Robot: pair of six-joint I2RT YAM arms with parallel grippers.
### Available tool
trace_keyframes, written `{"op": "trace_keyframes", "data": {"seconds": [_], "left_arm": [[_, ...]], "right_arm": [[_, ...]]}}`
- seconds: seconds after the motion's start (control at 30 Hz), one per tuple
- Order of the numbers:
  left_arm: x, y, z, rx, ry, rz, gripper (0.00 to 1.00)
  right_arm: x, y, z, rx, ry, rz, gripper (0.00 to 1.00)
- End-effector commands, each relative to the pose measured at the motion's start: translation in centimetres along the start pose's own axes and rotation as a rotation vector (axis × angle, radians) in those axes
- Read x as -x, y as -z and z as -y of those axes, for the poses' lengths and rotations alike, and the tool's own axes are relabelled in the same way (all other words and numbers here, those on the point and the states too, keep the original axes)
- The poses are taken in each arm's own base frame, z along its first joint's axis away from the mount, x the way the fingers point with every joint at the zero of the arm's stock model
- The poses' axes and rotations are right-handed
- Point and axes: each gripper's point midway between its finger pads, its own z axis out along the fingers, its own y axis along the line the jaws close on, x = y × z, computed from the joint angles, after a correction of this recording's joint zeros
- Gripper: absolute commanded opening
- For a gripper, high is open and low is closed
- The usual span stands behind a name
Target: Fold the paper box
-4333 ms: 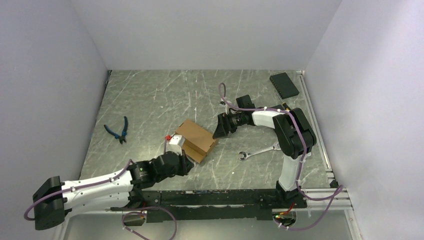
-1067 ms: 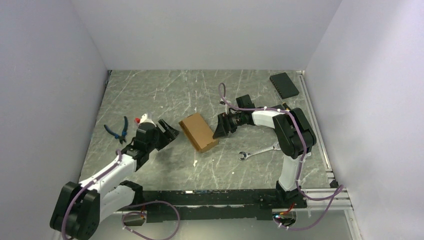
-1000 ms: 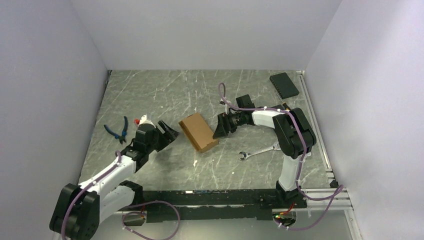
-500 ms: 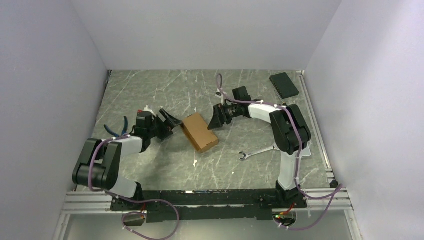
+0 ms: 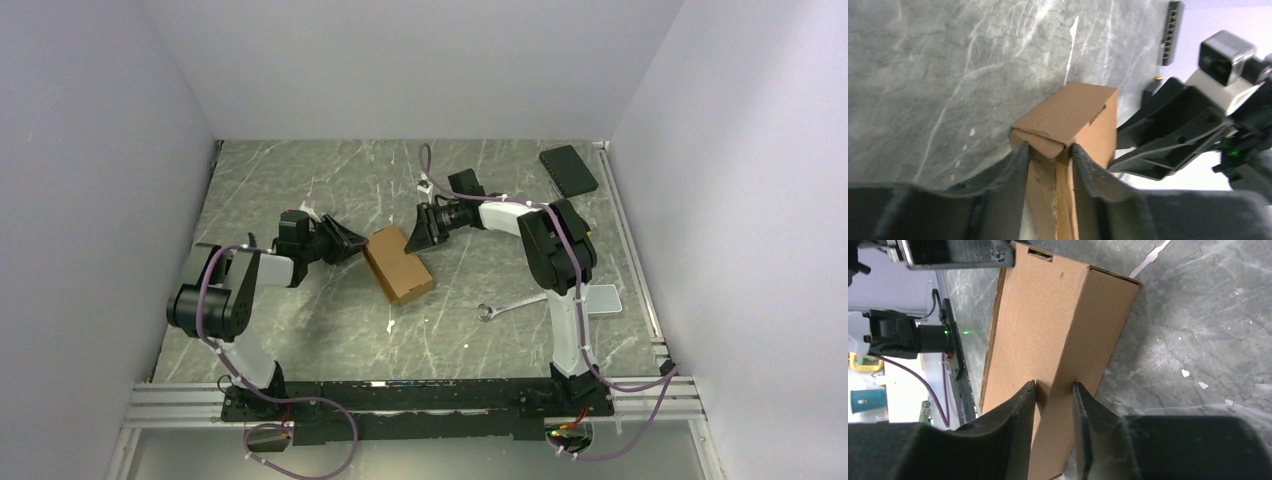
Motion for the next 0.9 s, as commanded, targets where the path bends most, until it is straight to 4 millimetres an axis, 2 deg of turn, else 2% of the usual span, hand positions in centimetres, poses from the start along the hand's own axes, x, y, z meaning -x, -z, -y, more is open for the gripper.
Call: {"op": "trace_keyframes", "data": {"seconds": [0.0,0.03,0.1,0.17,0.3,0.4,0.5,0.63,0.77,0.87], "left_arm": [[-0.3,-0.9,2.4,-0.121,0.022,-0.063,0.29],[-0.3,-1.1,2.7,-0.143,0.025,-0.066,0.20],[-0.8,-1.3,2.9,-0.151,0.038,-0.084,0.09],[-1.3,-1.4,2.9,-0.147,0.032,-0.096,0.07],[-1.8,-0.9,3.2,-0.160,0.025,-0.099,0.09],[-1.7,0.1,3.3,-0.151,-0.006,-0.075,0.21],[-1.4,1.9,3.8,-0.127,-0.074,-0.030,0.40],[-1.8,4.5,3.9,-0.100,-0.125,0.006,0.57],[-3.4,6.8,4.0,-0.101,-0.140,-0.001,0.67],[-5.5,7.8,3.9,-0.101,-0.138,-0.023,0.75]], "right_arm": [[0.6,-1.2,-0.1,-0.021,0.039,0.000,0.27],[0.4,-1.4,0.0,-0.024,0.039,-0.005,0.23],[0.2,-1.5,0.1,-0.031,0.034,-0.010,0.20],[0.2,-1.5,0.2,-0.036,0.036,-0.011,0.20],[0.2,-1.4,0.2,-0.039,0.046,-0.013,0.22],[0.8,-0.5,-0.1,-0.042,0.057,0.004,0.37],[1.9,1.3,-0.7,-0.057,0.093,0.042,0.52],[1.6,3.1,-1.6,-0.062,0.125,0.064,0.66],[0.0,3.9,-1.6,-0.052,0.099,0.062,0.70],[-1.6,4.0,-1.9,-0.042,0.081,0.050,0.70]]}}
